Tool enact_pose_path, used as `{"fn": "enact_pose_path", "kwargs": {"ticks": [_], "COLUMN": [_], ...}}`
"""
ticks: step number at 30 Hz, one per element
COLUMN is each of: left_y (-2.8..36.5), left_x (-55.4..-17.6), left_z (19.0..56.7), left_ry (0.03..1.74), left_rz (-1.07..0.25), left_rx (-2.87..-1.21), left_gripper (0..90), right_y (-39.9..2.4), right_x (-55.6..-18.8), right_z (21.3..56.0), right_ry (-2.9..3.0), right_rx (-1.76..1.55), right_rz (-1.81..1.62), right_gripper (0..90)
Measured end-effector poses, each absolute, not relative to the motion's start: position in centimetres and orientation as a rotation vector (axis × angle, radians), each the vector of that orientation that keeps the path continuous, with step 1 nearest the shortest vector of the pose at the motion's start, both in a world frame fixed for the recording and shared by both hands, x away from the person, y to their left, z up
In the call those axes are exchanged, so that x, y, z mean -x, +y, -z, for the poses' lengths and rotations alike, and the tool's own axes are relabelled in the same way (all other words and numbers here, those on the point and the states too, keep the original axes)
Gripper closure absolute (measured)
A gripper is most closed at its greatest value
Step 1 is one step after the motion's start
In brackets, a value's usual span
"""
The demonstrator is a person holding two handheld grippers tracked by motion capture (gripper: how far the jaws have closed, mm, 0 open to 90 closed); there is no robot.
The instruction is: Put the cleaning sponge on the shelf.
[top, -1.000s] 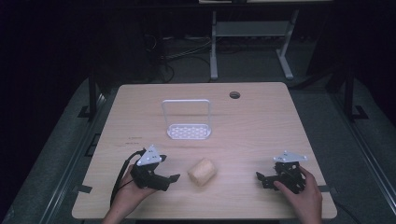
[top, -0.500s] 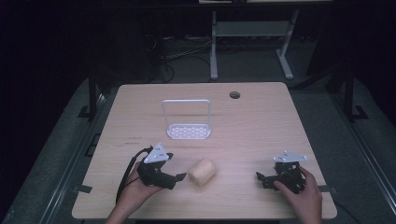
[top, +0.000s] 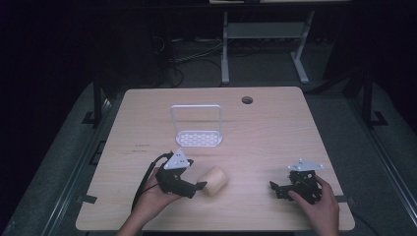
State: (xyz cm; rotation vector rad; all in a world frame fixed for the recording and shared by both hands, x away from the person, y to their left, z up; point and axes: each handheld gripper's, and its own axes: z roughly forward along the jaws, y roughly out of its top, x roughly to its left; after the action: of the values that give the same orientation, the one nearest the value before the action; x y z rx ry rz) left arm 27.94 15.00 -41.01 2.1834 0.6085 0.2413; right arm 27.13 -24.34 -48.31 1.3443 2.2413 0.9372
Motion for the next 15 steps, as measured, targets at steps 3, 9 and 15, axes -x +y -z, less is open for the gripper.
{"fn": "enact_pose_path", "kwargs": {"ticks": [3, 9, 15], "left_y": [14.4, 13.5, 12.5], "left_x": [-28.0, -28.1, -28.2], "left_z": [41.0, 41.0, 41.0], "left_ry": [0.596, 0.579, 0.568], "left_rz": [-0.235, -0.226, -0.218], "left_rx": [-2.189, -2.192, -2.188], "left_gripper": [13.6, 13.6, 13.6], "right_y": [-24.3, -24.3, -24.3], "right_x": [-27.1, -27.1, -27.1], "right_z": [48.3, 48.3, 48.3], "right_ry": [2.241, 2.241, 2.241], "right_rx": [-1.344, -1.345, -1.344], "right_rz": [-0.937, -0.937, -0.937], "right_gripper": [1.0, 1.0, 1.0]}}
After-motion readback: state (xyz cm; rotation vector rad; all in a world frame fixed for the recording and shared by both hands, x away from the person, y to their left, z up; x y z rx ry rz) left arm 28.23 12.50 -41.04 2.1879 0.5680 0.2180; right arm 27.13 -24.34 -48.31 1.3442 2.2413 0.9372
